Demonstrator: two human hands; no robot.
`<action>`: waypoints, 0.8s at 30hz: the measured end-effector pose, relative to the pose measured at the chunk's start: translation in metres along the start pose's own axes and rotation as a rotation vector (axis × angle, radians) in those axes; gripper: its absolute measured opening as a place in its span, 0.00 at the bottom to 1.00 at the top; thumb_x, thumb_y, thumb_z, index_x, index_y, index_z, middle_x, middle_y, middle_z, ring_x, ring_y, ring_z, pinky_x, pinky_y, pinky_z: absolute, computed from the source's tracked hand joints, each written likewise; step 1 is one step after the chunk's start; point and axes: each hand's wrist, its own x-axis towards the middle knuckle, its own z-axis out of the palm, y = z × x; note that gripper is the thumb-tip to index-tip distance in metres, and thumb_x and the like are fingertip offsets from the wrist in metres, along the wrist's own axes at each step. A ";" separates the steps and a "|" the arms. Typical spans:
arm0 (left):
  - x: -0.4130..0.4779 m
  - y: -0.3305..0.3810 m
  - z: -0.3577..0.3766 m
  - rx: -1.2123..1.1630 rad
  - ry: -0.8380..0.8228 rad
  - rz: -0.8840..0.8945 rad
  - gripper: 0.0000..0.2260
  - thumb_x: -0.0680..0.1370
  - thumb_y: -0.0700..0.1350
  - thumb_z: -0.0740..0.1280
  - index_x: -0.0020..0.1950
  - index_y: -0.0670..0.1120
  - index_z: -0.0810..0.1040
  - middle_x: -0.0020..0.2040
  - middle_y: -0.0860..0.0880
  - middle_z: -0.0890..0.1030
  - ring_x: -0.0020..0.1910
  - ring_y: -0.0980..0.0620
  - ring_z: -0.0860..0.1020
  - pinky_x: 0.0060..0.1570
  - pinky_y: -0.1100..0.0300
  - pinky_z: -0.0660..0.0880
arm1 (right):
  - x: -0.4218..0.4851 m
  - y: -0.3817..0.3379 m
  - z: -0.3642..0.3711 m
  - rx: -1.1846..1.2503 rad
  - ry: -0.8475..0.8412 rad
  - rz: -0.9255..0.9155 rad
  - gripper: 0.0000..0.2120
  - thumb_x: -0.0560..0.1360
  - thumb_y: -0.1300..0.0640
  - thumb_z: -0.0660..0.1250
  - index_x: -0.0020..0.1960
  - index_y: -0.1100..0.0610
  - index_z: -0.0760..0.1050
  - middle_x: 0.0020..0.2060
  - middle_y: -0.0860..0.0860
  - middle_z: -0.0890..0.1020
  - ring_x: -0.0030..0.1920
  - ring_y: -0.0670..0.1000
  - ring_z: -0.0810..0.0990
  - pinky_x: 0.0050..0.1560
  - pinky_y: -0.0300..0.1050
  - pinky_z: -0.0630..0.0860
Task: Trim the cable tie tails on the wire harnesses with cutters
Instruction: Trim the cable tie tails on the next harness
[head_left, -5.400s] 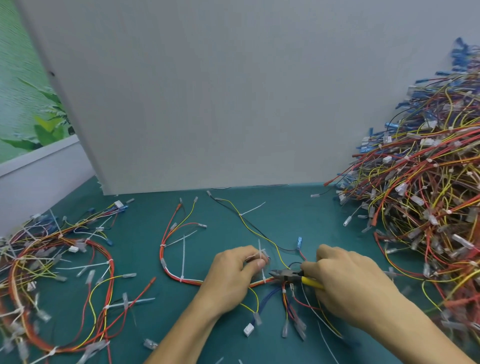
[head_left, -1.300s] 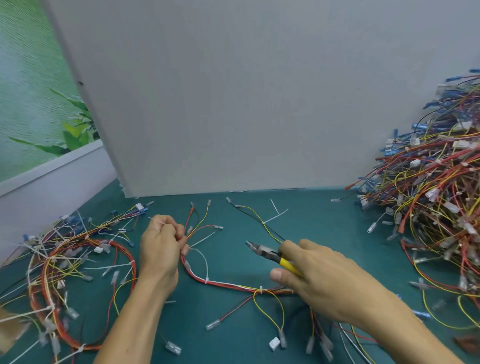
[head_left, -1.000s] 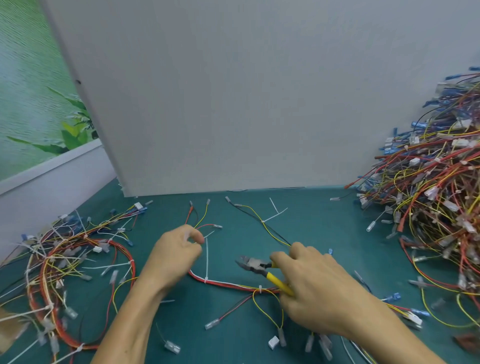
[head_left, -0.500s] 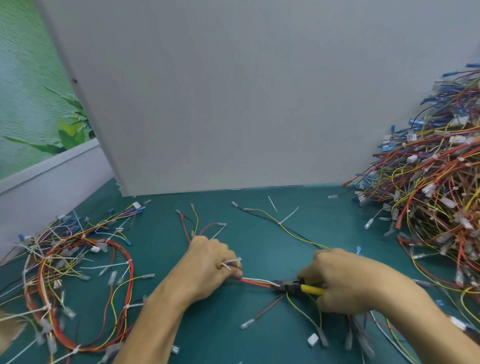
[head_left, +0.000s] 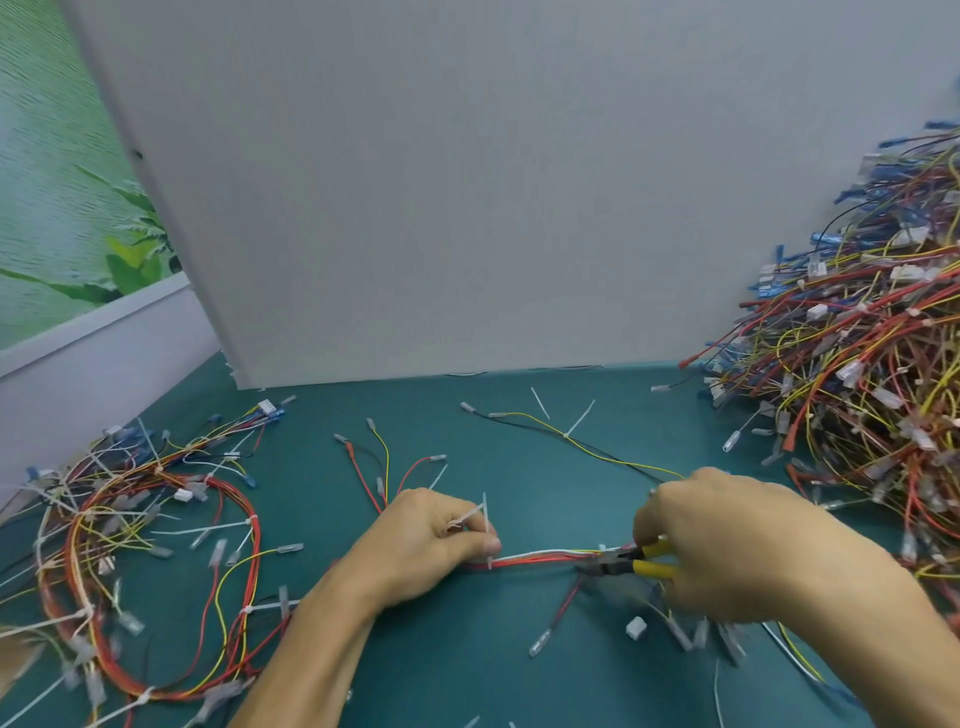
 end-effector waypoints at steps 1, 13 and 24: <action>0.000 0.000 0.000 -0.002 0.000 0.001 0.10 0.76 0.45 0.70 0.34 0.53 0.80 0.35 0.54 0.82 0.34 0.60 0.76 0.40 0.68 0.70 | -0.004 0.002 -0.003 -0.006 -0.009 0.001 0.14 0.72 0.49 0.64 0.57 0.47 0.76 0.45 0.49 0.76 0.46 0.54 0.79 0.34 0.42 0.69; 0.003 -0.010 0.002 -0.109 0.068 0.017 0.08 0.81 0.45 0.62 0.42 0.50 0.74 0.35 0.56 0.72 0.36 0.54 0.69 0.42 0.55 0.74 | 0.016 -0.035 0.015 0.130 0.199 -0.206 0.08 0.74 0.48 0.59 0.49 0.49 0.73 0.41 0.46 0.68 0.43 0.55 0.70 0.37 0.46 0.61; 0.003 -0.010 0.003 -0.130 0.064 0.020 0.08 0.81 0.46 0.62 0.41 0.52 0.75 0.36 0.53 0.72 0.36 0.54 0.68 0.42 0.56 0.73 | 0.027 -0.037 0.032 0.076 0.196 -0.194 0.04 0.74 0.50 0.59 0.45 0.49 0.71 0.35 0.47 0.63 0.40 0.57 0.67 0.33 0.45 0.60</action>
